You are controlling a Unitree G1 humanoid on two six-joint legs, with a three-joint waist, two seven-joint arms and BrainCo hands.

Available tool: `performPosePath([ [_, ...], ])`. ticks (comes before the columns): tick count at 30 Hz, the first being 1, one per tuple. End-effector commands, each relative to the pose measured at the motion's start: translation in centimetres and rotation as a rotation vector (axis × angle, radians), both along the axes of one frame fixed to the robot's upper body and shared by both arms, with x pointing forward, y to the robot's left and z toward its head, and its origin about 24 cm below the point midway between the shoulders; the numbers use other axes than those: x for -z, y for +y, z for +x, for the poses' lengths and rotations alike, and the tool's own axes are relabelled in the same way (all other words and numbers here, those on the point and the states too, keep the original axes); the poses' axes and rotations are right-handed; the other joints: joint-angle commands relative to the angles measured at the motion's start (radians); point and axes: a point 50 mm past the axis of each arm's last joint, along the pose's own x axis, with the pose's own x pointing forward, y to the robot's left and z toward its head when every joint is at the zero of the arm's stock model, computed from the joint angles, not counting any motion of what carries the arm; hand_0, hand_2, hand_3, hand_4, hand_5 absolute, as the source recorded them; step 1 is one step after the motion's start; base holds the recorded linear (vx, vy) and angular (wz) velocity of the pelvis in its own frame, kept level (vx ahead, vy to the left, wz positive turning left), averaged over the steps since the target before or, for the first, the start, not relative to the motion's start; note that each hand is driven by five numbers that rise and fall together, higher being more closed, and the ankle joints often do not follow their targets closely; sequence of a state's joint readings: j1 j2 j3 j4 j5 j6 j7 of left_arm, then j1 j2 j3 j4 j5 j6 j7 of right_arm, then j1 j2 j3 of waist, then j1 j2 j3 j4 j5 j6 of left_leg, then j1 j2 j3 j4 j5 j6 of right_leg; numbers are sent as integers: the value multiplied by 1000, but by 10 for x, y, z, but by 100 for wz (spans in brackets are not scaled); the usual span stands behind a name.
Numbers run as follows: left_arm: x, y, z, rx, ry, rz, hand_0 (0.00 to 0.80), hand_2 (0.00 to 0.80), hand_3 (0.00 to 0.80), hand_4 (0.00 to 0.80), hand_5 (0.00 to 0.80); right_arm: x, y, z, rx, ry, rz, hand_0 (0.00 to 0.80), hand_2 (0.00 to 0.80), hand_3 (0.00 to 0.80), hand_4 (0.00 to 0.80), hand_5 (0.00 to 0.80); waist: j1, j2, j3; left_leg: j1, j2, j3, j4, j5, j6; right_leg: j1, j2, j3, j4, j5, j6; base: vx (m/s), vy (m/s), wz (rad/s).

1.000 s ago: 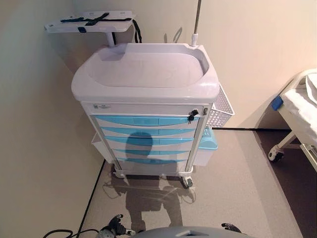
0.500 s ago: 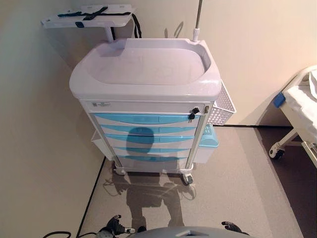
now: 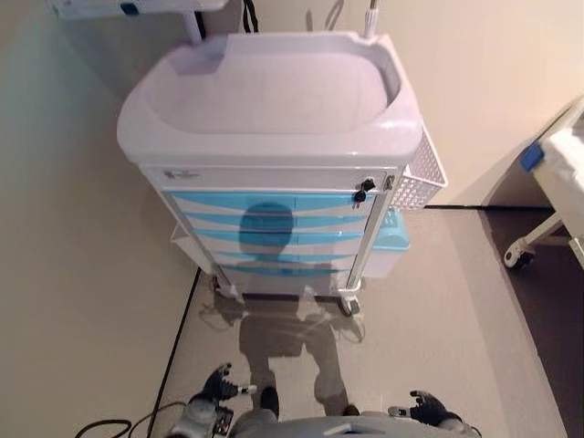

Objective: Open the drawer and pick up the medicine

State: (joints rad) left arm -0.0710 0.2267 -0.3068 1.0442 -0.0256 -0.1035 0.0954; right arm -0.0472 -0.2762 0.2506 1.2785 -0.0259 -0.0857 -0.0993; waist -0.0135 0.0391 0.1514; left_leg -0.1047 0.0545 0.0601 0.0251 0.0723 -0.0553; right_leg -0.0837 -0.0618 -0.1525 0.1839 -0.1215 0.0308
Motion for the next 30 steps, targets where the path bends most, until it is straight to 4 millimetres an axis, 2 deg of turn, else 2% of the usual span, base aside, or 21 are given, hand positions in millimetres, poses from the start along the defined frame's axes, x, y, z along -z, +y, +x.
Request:
performPosePath([
  [1,-20,6,31,-37,-155,-7,0,0,0,0,0,-5,0,13,-47,-51,-14,0,0,0,0,0,-27,-46,21,-32,-100,37,115,-128,88,-95,-35,54,3,120,30,-105,37,-9],
  [2,-33,7,46,-32,-235,-11,0,0,0,0,0,-8,-3,21,-59,-74,-25,0,0,0,0,0,-25,-43,37,-72,-104,36,142,-131,92,-139,-38,59,36,114,26,-105,37,-7],
  [3,-33,7,46,-33,-235,-11,0,0,0,0,0,-8,-3,21,-59,-74,-25,0,0,0,0,0,-25,-43,36,-75,-105,36,144,-132,92,-141,-38,59,38,114,26,-139,41,-6],
  [4,-48,8,62,-46,-322,-26,0,0,0,0,0,-11,-5,29,-63,-96,-35,0,0,0,0,0,-23,-42,52,-120,-105,38,177,-138,97,-185,-44,63,70,107,23,-105,21,-7],
  [7,-73,10,84,-99,-460,-88,0,0,0,0,0,-17,-9,41,-78,-136,-49,0,0,0,0,0,-20,-42,74,-202,-104,40,241,-151,102,-262,-48,71,123,98,16,-112,14,3],
  [8,-73,10,84,-99,-461,-88,0,0,0,0,0,-17,-8,41,-79,-136,-48,0,0,0,0,0,-21,-42,70,-205,-104,40,240,-148,102,-266,-48,71,121,100,16,-102,11,6],
  [10,-94,8,99,-159,-570,-176,0,0,0,0,0,-21,-9,49,-102,-154,-60,0,0,0,0,0,-17,-41,83,-282,-101,43,302,-161,105,-335,-49,75,169,87,10,-95,-7,5],
  [12,-99,8,103,-178,-594,-199,0,0,0,0,0,-22,-8,51,-110,-162,-62,0,0,0,0,0,-15,-41,84,-306,-99,42,322,-164,106,-357,-51,74,184,83,9,-63,-12,4],
  [13,-117,8,114,-198,-678,-237,0,0,0,0,0,-24,-9,55,-114,-174,-67,0,0,0,0,0,-15,-42,89,-348,-98,41,352,-169,107,-394,-49,76,213,73,4,-46,-7,4],
  [16,-123,8,118,-232,-704,-296,0,0,0,0,0,-26,-9,60,-122,-187,-69,0,0,0,0,0,-16,-44,88,-388,-95,40,387,-176,109,-430,-51,76,239,65,-2,-55,-21,4],
  [22,-162,-1,140,-292,-855,-507,0,0,0,0,0,-35,-11,72,-161,-246,-73,0,0,0,0,0,-29,-60,88,-500,-86,21,495,-204,108,-529,-58,61,359,18,-16,-43,-41,7],
  [23,-173,-5,147,-338,-897,-601,0,0,0,0,0,-37,-13,74,-158,-263,-71,0,0,0,0,0,-34,-68,88,-523,-81,10,548,-250,101,-547,-55,60,408,-21,-10,31,-52,21],
  [25,-175,-7,150,-364,-904,-644,0,0,0,0,0,-37,-13,73,-153,-263,-66,0,0,0,0,0,-37,-71,85,-540,-76,9,568,-257,100,-562,-56,56,422,-26,-11,19,-27,10],
  [27,-187,-15,160,-448,-931,-813,0,0,0,0,0,-37,-16,70,-148,-260,-71,0,0,0,0,0,-48,-80,78,-575,-69,4,602,-271,99,-593,-55,46,451,-38,-9,-1,-26,5],
  [29,-190,-19,164,-472,-928,-876,0,0,0,0,0,-37,-18,68,-146,-257,-73,0,0,0,0,0,-53,-83,76,-586,-66,2,616,-279,99,-603,-54,44,460,-43,-8,12,-16,6],
  [30,-201,-20,172,-488,-956,-920,0,0,0,0,0,-37,-20,66,-146,-250,-79,0,0,0,0,0,-62,-89,75,-602,-61,0,631,-289,99,-618,-54,41,473,-51,-8,24,-3,4],
])
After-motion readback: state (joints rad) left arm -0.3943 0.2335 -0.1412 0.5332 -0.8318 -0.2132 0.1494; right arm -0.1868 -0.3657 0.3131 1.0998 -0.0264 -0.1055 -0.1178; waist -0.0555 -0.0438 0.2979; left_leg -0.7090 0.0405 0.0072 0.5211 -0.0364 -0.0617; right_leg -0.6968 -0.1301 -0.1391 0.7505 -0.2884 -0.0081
